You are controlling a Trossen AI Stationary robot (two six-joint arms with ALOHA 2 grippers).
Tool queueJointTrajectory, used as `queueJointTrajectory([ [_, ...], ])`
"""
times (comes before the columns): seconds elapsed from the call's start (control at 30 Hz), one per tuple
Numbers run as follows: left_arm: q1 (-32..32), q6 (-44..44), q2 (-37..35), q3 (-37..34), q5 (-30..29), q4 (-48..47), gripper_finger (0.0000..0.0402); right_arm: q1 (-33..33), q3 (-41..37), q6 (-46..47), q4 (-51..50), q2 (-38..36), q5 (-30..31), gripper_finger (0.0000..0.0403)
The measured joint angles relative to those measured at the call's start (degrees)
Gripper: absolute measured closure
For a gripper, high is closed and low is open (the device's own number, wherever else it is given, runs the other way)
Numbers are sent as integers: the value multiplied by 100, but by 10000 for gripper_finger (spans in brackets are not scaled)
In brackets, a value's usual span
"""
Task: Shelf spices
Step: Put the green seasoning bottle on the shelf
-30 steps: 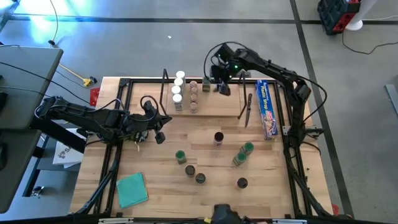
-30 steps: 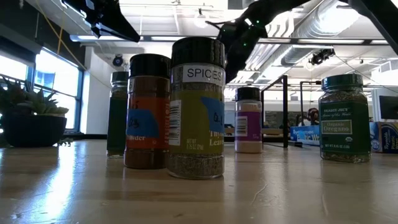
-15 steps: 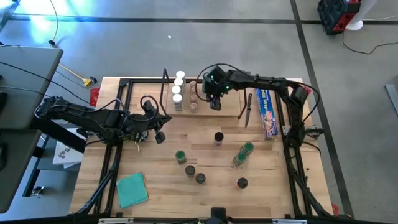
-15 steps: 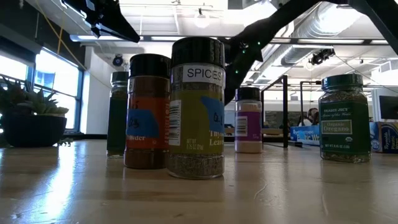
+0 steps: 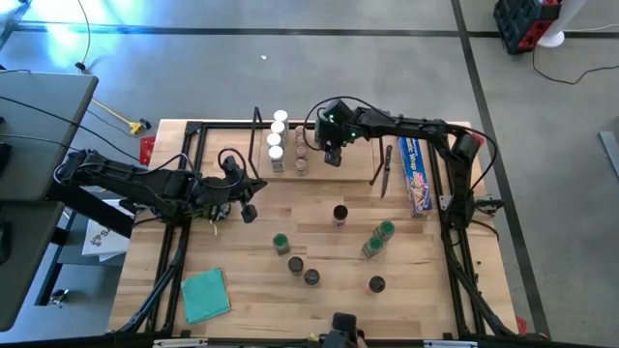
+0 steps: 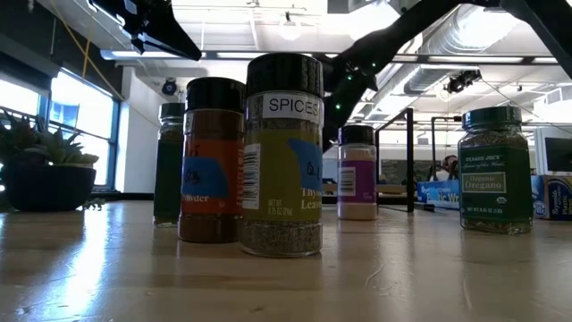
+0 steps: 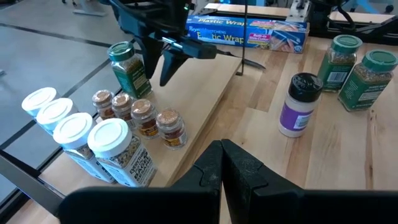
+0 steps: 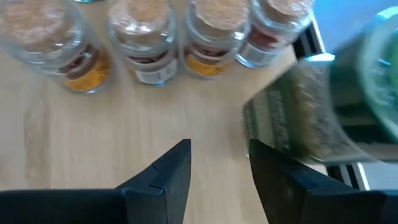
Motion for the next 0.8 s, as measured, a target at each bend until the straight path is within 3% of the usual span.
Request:
queueJointTrajectory([
  [0.53,0,-2,0,2,4,-2,401,47,0,12,-470,-107,116,247],
  [0.7,0,-2,-2,2,4,2,401,35,4,138,-740,-201,1052,247],
  [0.8,0,-2,0,2,4,6,401,-79,4,248,-513,-130,1271,247],
])
